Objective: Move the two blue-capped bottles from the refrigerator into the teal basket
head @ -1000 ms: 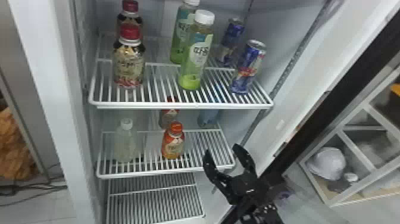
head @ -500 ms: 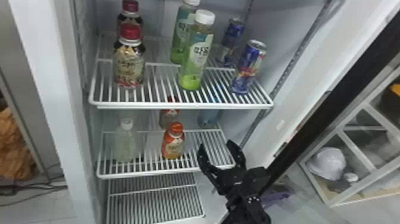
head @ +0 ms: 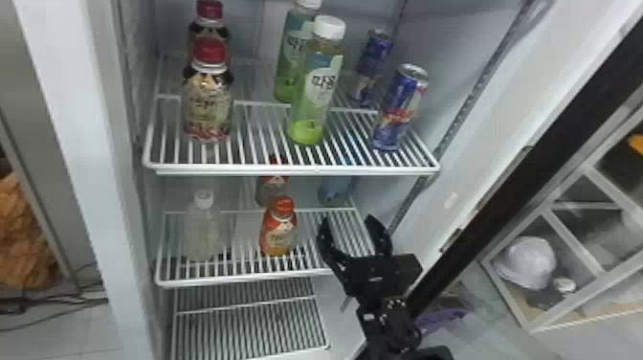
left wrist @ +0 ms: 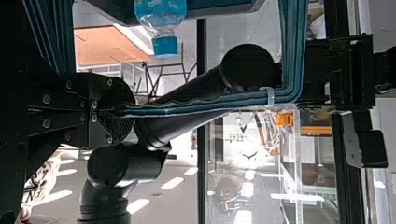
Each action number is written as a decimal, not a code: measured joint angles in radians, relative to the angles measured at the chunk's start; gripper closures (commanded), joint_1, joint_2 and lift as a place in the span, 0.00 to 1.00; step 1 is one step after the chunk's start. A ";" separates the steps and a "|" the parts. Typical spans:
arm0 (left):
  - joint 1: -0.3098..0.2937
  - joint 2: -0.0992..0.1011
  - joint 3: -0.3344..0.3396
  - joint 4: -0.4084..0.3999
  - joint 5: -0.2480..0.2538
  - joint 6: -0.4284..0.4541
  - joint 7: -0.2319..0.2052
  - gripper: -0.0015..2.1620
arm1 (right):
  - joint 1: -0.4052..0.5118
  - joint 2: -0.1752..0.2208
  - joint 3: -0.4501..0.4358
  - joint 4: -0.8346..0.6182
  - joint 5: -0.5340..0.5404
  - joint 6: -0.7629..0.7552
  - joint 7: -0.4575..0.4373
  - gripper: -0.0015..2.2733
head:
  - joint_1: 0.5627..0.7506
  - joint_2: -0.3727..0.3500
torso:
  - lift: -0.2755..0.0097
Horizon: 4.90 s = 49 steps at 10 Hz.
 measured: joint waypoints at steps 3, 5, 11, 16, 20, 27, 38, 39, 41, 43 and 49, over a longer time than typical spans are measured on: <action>0.000 -0.001 -0.002 0.003 0.003 0.000 0.000 0.55 | -0.087 -0.004 0.034 0.087 -0.005 -0.019 -0.043 0.06 | 0.70 0.03 | 0.49; -0.002 -0.002 -0.005 0.006 0.005 0.000 0.000 0.55 | -0.138 -0.005 0.042 0.136 -0.003 -0.021 -0.059 0.05 | 0.70 0.03 | 0.49; -0.016 -0.002 -0.020 0.021 0.014 0.000 0.000 0.55 | -0.288 -0.015 0.079 0.263 0.013 -0.022 -0.118 0.04 | 0.70 0.03 | 0.49; -0.023 0.000 -0.029 0.027 0.021 0.000 0.000 0.55 | -0.364 -0.022 0.078 0.329 0.041 0.008 -0.148 0.04 | 0.70 0.03 | 0.49; -0.032 0.001 -0.040 0.038 0.033 0.000 -0.001 0.55 | -0.401 -0.030 0.077 0.348 0.063 0.055 -0.149 0.04 | 0.70 0.03 | 0.49; -0.044 0.005 -0.052 0.053 0.042 0.000 -0.003 0.55 | -0.442 -0.040 0.077 0.369 0.097 0.118 -0.169 0.20 | 0.70 0.03 | 0.49; -0.042 0.018 -0.058 0.059 0.057 -0.002 -0.009 0.55 | -0.247 -0.047 0.069 0.132 0.090 0.125 -0.167 0.30 | 0.70 0.03 | 0.49; -0.042 0.018 -0.058 0.059 0.057 -0.002 -0.009 0.55 | -0.228 -0.049 0.069 0.102 0.089 0.121 -0.163 0.30 | 0.70 0.03 | 0.49; -0.042 0.020 -0.058 0.059 0.057 -0.002 -0.009 0.55 | -0.191 -0.056 0.069 0.048 0.088 0.117 -0.161 0.30 | 0.70 0.03 | 0.49; -0.040 0.019 -0.057 0.059 0.057 -0.002 -0.009 0.55 | -0.119 -0.064 0.065 -0.038 0.076 0.123 -0.161 0.30 | 0.70 0.03 | 0.49; -0.037 0.018 -0.056 0.059 0.057 -0.002 -0.012 0.55 | 0.140 -0.084 0.030 -0.358 0.046 0.209 -0.132 0.30 | 0.70 0.03 | 0.49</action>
